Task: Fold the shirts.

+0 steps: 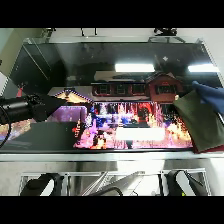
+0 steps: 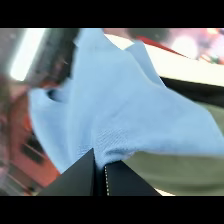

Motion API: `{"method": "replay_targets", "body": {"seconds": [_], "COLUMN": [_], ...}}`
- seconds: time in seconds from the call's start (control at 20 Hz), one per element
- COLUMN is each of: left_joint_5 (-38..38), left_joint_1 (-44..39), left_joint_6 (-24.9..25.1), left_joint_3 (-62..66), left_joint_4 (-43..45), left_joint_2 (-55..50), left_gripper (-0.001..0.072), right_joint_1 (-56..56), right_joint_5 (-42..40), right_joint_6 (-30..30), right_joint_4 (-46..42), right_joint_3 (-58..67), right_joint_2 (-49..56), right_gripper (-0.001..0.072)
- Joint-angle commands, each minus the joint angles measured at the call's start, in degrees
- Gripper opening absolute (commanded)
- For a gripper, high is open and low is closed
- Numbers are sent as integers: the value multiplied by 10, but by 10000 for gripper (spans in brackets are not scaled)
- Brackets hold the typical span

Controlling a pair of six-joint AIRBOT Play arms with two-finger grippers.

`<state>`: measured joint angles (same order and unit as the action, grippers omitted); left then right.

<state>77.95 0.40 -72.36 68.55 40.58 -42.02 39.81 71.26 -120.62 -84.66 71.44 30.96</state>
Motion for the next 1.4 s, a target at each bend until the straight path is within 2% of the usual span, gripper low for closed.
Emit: {"method": "replay_targets", "body": {"seconds": [0.0, 0.15, 0.25, 0.5, 0.55, 0.6, 0.65, 0.8, 0.95, 1.0, 1.05, 1.1, 1.15, 1.2, 1.35], "left_joint_5": [12, 20, 20, 16, 12, 6, 0, -24, -35, -31, -18, -5, 0, -5, -34], "left_joint_1": [0, 0, 0, 0, 0, 0, 0, 0, 0, 0, 0, 0, -3, -10, -64], "left_joint_6": [6, 8, 8, 8, 8, 8, 8, 8, 4, -5, -15, -20, -22, -22, -31], "left_joint_3": [0, 0, 0, 0, 0, 0, 0, 0, 1, 5, 14, 26, 41, 48, 20], "left_joint_4": [-1, -2, -1, -1, -2, -2, -2, -2, -3, -2, -3, -3, -3, -3, -1], "left_joint_2": [3, 3, 3, 3, 3, 3, 3, 3, -2, -11, -24, -39, -56, -66, -62], "left_gripper": [11, 11, 11, 11, 12, 11, 11, 11, 11, 11, 11, 11, 11, 11, 11], "right_joint_1": [9, 9, 9, 8, 8, 8, 8, 8, 8, 7, 4, -5, -24, -48, -168], "right_joint_5": [55, 57, 52, 46, 42, 41, 43, 69, 38, 20, 10, 4, 3, 1, -9], "right_joint_6": [49, 84, 84, 110, 110, 113, 139, 196, 240, 265, 305, 340, 351, 354, 327], "right_joint_4": [-13, -23, -56, -78, -77, -73, -55, 29, 208, 299, 394, 478, 535, 541, 437], "right_joint_3": [-88, -169, -211, -235, -235, -235, -235, -213, -153, -138, -131, -130, -130, -130, -130], "right_joint_2": [-32, -32, -29, 6, 11, 15, 16, -3, -25, -24, -18, -10, 2, 11, 38], "right_gripper": [18, 18, 18, 34, 270, 657, 701, 701, 690, 536, 255, 102, 81, 18, 17]}}
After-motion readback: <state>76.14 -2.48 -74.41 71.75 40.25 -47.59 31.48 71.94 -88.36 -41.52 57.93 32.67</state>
